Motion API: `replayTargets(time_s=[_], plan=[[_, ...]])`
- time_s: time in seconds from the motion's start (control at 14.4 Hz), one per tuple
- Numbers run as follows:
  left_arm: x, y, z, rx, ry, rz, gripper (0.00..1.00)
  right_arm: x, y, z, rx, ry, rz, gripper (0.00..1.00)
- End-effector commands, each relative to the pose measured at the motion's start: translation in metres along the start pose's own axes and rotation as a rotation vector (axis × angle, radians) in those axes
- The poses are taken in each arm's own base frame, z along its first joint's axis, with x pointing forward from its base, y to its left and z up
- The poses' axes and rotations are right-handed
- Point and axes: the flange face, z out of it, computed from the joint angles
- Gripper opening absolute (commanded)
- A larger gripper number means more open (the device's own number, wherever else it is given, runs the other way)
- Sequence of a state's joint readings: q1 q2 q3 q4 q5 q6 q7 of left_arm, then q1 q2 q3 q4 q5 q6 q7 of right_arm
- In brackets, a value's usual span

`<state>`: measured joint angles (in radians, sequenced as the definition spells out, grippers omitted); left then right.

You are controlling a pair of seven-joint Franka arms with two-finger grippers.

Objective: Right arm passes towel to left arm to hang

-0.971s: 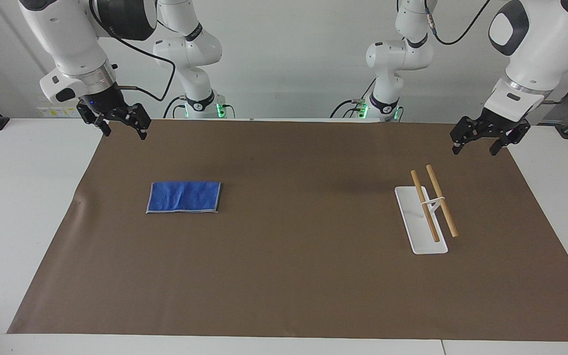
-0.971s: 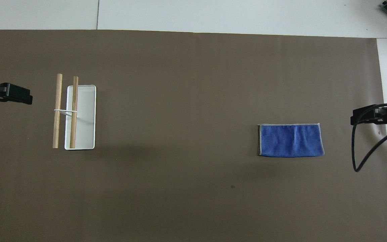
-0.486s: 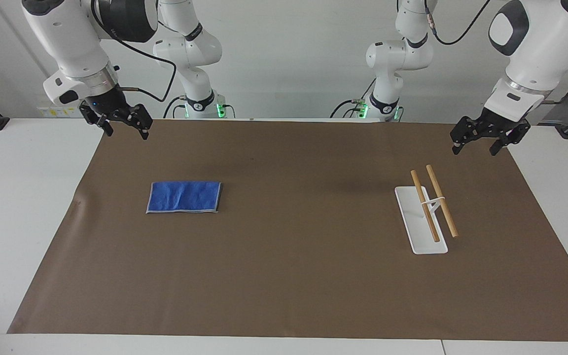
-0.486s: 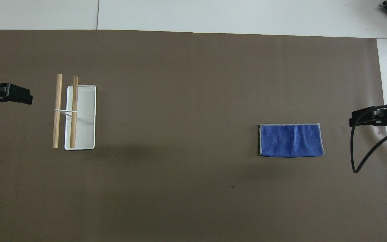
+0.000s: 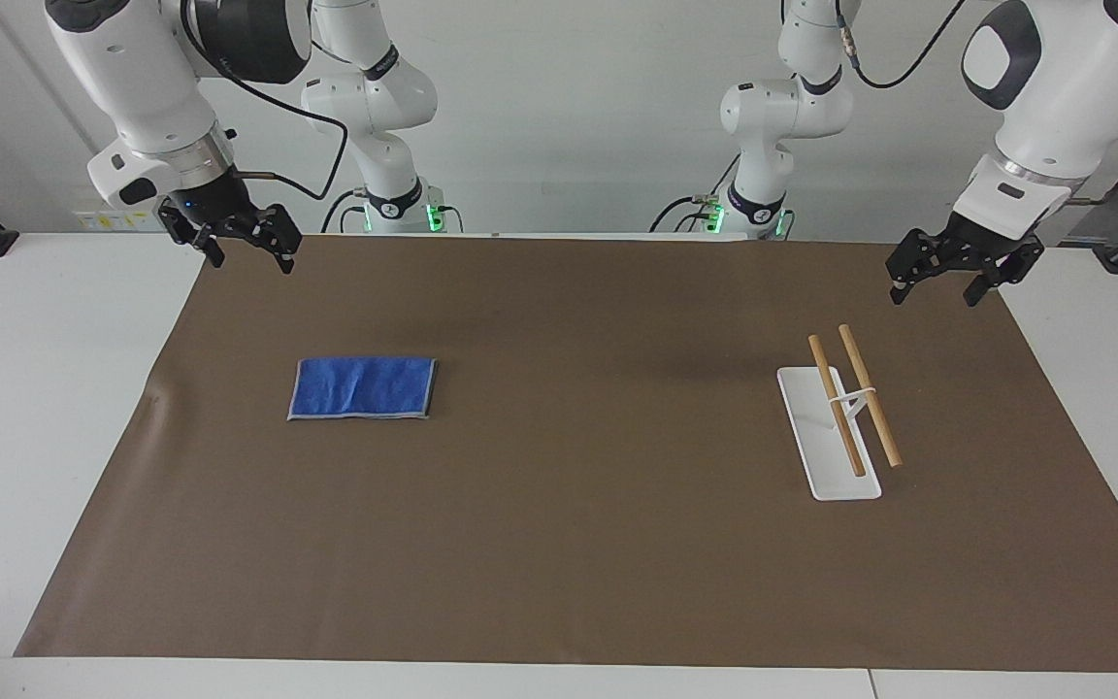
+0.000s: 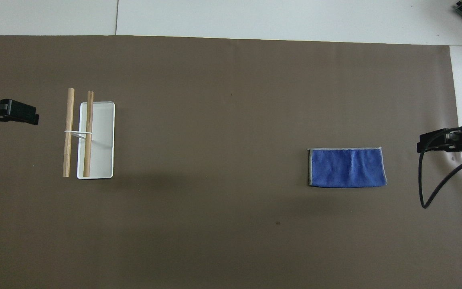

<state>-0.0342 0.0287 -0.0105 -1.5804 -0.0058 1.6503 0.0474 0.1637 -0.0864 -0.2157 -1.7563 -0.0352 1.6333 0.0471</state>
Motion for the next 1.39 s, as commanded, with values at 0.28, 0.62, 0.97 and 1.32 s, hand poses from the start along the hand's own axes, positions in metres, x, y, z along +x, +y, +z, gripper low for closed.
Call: replayTargets(time_s=[0.28, 0.62, 0.97, 1.32], plan=[[-0.004, -0.001, -0.006, -0.011, -0.007, -0.001, 1.0, -0.002, -0.023, 0.074, 0.029, 0.08, -0.071, 1.0], [-0.004, -0.001, -0.006, -0.011, -0.007, -0.001, 1.0, 0.003, -0.047, 0.183, 0.014, 0.078, -0.11, 1.0], [-0.004, -0.001, -0.006, -0.011, -0.007, -0.001, 1.0, -0.013, -0.041, 0.254, 0.006, 0.109, -0.156, 1.0], [-0.004, -0.001, -0.006, -0.011, -0.007, -0.001, 1.0, -0.02, -0.034, 0.283, 0.05, 0.089, -0.146, 1.0]])
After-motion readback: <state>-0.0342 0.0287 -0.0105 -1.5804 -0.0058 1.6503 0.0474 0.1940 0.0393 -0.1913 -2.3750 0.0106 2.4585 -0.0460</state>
